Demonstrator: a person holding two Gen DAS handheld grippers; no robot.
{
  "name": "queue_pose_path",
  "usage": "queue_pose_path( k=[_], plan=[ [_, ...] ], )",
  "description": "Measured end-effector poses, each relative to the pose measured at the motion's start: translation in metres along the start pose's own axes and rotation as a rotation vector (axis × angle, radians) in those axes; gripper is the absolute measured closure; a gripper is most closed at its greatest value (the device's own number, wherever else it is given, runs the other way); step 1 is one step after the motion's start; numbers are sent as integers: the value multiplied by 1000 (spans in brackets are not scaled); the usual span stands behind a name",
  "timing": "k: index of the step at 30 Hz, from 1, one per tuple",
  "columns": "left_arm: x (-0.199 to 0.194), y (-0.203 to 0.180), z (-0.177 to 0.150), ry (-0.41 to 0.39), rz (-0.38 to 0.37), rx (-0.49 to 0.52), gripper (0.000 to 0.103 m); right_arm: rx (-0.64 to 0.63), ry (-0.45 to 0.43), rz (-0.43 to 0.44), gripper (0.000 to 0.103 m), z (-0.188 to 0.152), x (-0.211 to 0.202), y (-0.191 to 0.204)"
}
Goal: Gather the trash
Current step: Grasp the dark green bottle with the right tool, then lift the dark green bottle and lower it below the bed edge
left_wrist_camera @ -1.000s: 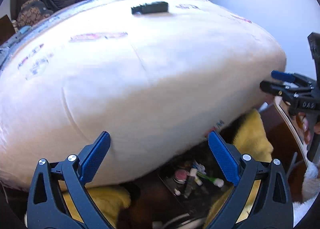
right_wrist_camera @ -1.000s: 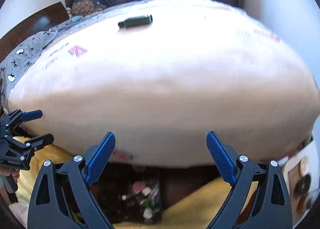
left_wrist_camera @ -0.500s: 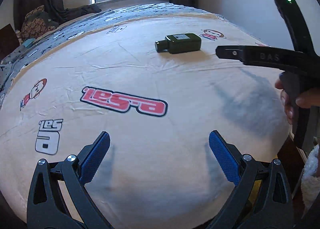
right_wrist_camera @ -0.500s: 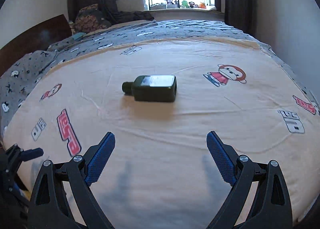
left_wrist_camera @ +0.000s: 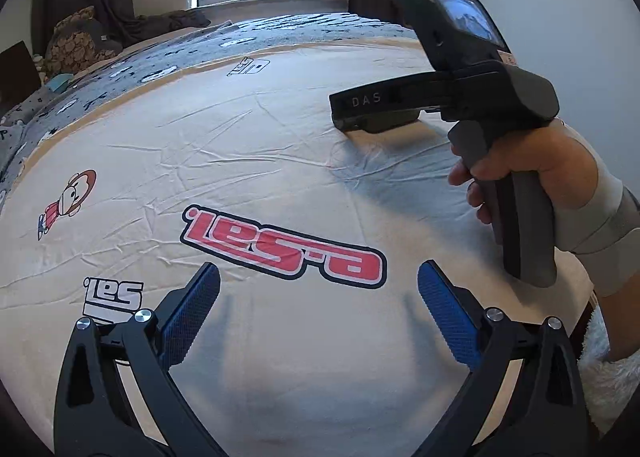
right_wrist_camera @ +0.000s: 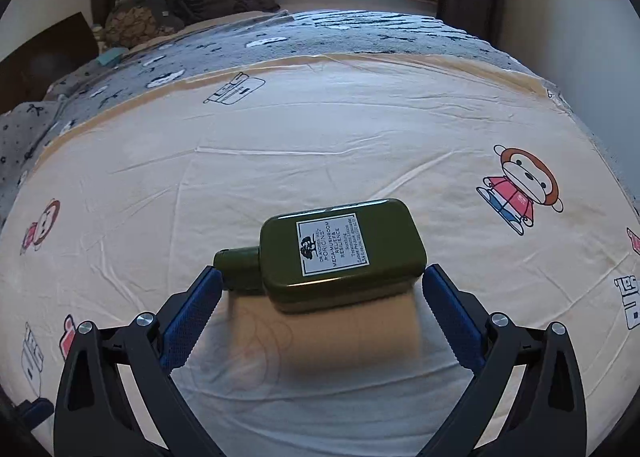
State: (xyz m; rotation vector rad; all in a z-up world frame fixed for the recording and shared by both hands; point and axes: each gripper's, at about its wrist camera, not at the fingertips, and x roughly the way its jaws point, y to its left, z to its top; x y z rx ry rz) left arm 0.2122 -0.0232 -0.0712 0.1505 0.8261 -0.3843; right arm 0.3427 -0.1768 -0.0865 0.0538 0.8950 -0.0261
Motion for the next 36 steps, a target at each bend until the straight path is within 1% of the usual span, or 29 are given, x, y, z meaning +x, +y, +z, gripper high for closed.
queue_pose_path(
  k=[4,7,10,12,14,16,17,21,23,26,28,31,34,36],
  plan=[
    [0,3,5,-4,4,-4,9,-14,42,-21,2,6,15,5],
    [0,6,8,-8,4,-9,9,22,68,29,3,10,27,-2],
    [3,9,10,-6,5,-10,9,32,62,43,3,16,32,-8],
    [1,7,8,-5,3,-12,9,3,69,47,3,17,32,-8],
    [3,8,9,-5,-2,-13,9,-31,52,42,4,19,29,-8],
    [6,8,10,0,-4,-15,9,-48,47,53,12,21,30,-10],
    [8,8,11,2,-6,-17,9,-50,51,69,14,22,31,-12],
    [10,8,13,6,-7,-21,9,-76,45,84,15,23,27,-15],
    [10,7,16,1,-3,-16,9,-72,12,94,15,24,12,-22],
    [13,1,28,-4,9,1,9,-31,-55,124,15,31,-21,-42],
    [16,-2,34,-4,15,9,9,-22,-108,109,15,36,-49,-59],
    [22,-6,41,-3,20,15,9,-11,-156,98,15,40,-79,-81],
    [23,-10,39,-3,15,8,9,-7,-185,87,15,32,-104,-103],
    [20,-15,34,-3,15,6,9,-17,-195,81,15,17,-116,-114]
  ],
)
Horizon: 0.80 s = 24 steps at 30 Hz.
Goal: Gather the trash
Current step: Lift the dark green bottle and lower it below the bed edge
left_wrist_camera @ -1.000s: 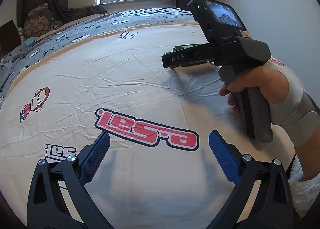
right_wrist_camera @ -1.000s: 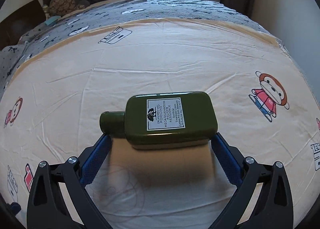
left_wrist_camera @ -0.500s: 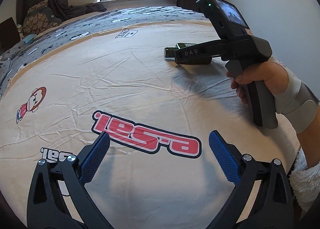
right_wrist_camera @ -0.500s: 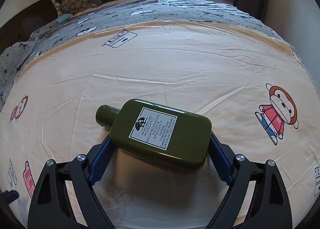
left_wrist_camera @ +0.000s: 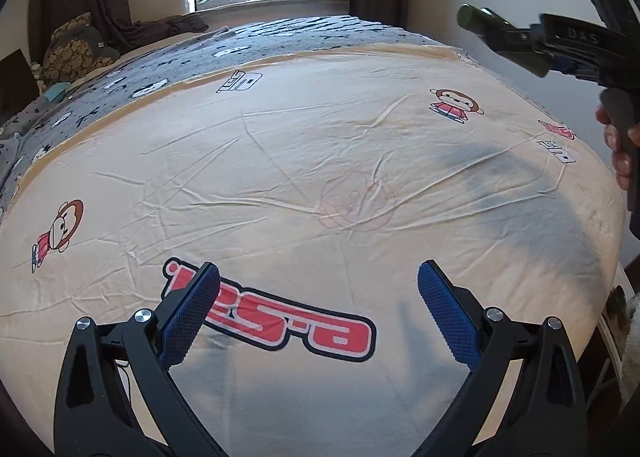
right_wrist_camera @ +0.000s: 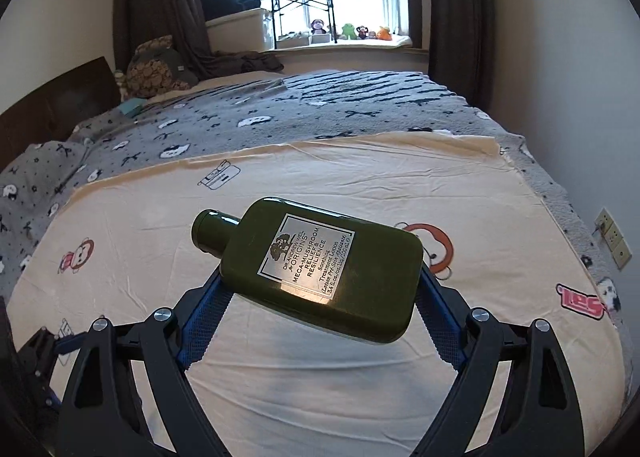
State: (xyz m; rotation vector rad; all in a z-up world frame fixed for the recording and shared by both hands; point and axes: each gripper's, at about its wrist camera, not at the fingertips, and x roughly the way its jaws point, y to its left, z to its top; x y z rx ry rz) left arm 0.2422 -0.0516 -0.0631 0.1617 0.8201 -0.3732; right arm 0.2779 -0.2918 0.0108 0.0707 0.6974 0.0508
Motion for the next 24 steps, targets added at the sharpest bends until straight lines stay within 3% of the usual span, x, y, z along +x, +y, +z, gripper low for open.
queue_pose_path(
  k=[8,10,15,24],
  plan=[
    [-61,-35,-48,-89,-12,38,10,-57,-8,5,15,-97,-65,-6],
    [-78,-41,-62,-105,-16,41,17,-61,-2,31,15,-120,-81,-2],
    [-112,-55,-97,-124,-10,31,21,-100,5,47,15,-170,-119,17],
    [-135,-68,-167,-55,4,45,31,-116,94,87,15,-244,-155,35]
  ],
)
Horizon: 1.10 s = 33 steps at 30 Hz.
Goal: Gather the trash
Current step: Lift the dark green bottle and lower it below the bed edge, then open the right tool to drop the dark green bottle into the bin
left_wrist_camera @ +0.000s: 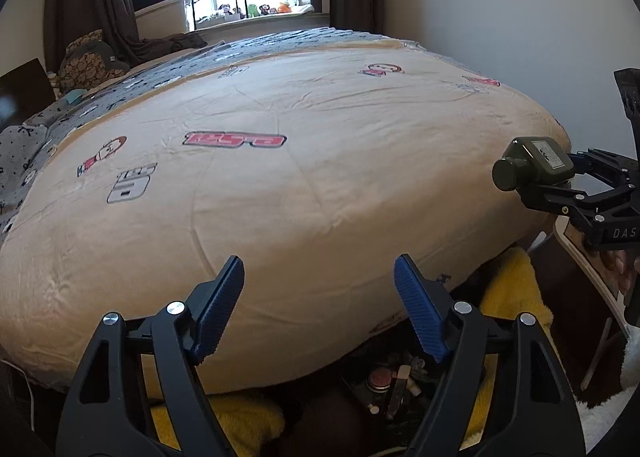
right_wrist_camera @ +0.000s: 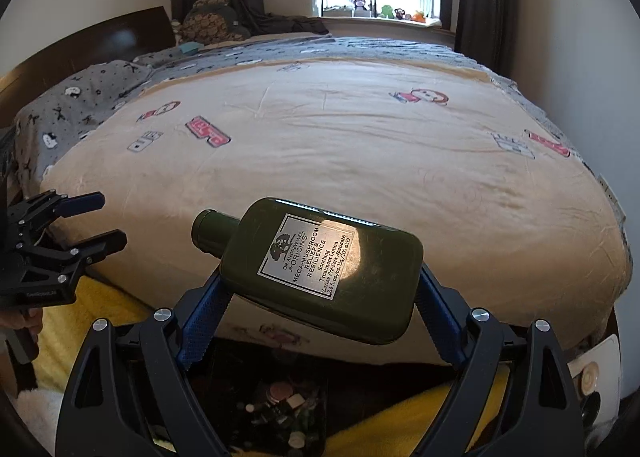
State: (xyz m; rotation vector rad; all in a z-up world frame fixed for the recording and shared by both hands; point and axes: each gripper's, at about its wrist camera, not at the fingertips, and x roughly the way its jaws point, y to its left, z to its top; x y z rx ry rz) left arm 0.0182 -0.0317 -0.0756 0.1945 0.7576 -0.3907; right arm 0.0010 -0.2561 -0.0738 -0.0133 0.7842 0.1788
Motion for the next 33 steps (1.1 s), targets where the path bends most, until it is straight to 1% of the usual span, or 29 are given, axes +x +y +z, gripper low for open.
queue_pose_path(
  k=[4,9,11,15,17,21,25,26,27,30,33],
  plan=[
    [6,-3,-24,51,-15,-5,33,-11,77,33,15,-29,7,11],
    [19,-5,-52,114,-17,-11,34,-54,229,72,15,-65,36,32],
    [28,-6,-62,152,-8,-7,35,-53,308,69,15,-79,55,37],
    [56,-7,-83,254,-25,-15,36,5,466,81,15,-110,99,38],
    [70,-7,-92,303,-41,-28,36,48,519,91,15,-122,115,36],
    [91,-9,-107,379,-78,-47,36,90,552,79,14,-132,129,32],
    [100,-8,-115,416,-91,-60,35,123,553,77,14,-131,131,29],
    [101,-8,-116,419,-97,-66,35,130,549,76,8,-130,130,28],
    [101,-7,-116,420,-102,-70,33,139,540,72,5,-127,130,22],
    [99,-5,-112,403,-104,-69,24,157,507,53,4,-117,122,14],
    [90,-2,-100,366,-95,-74,17,173,443,29,4,-101,105,-3]
  ],
)
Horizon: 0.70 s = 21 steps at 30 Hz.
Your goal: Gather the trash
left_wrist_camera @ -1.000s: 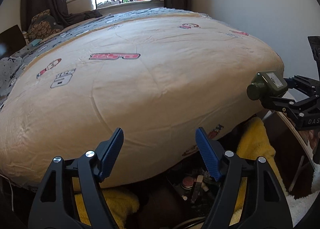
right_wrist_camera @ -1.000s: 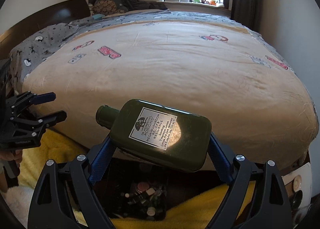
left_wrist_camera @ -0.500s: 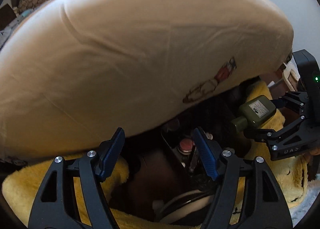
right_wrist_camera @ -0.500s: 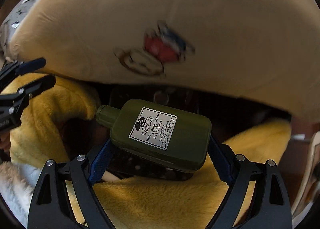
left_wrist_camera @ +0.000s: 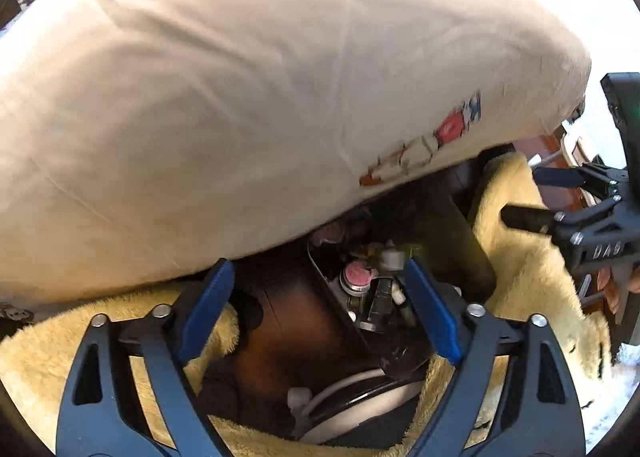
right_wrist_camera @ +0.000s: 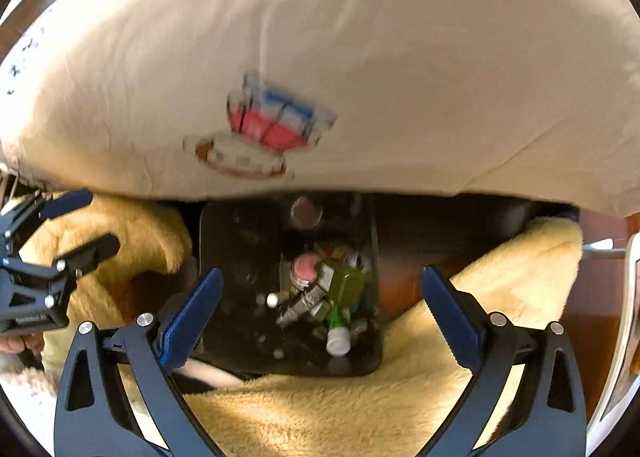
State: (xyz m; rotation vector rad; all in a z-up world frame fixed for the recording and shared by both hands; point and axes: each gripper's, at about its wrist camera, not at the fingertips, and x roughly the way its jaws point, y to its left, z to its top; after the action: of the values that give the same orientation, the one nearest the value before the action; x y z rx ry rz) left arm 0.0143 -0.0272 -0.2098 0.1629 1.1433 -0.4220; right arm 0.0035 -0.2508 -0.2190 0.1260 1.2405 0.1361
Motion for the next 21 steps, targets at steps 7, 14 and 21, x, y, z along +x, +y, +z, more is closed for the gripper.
queue_pose_path(
  k=[7,14,21],
  plan=[
    [-66,7,27,-173,42,-22,8,-9,-260,-76,4,24,-84,-4],
    [-133,-1,50,-325,90,-15,8,-8,-457,-121,4,38,-164,-5],
    [-192,-16,60,-470,129,-26,8,-34,-609,-157,3,43,-221,16]
  ],
)
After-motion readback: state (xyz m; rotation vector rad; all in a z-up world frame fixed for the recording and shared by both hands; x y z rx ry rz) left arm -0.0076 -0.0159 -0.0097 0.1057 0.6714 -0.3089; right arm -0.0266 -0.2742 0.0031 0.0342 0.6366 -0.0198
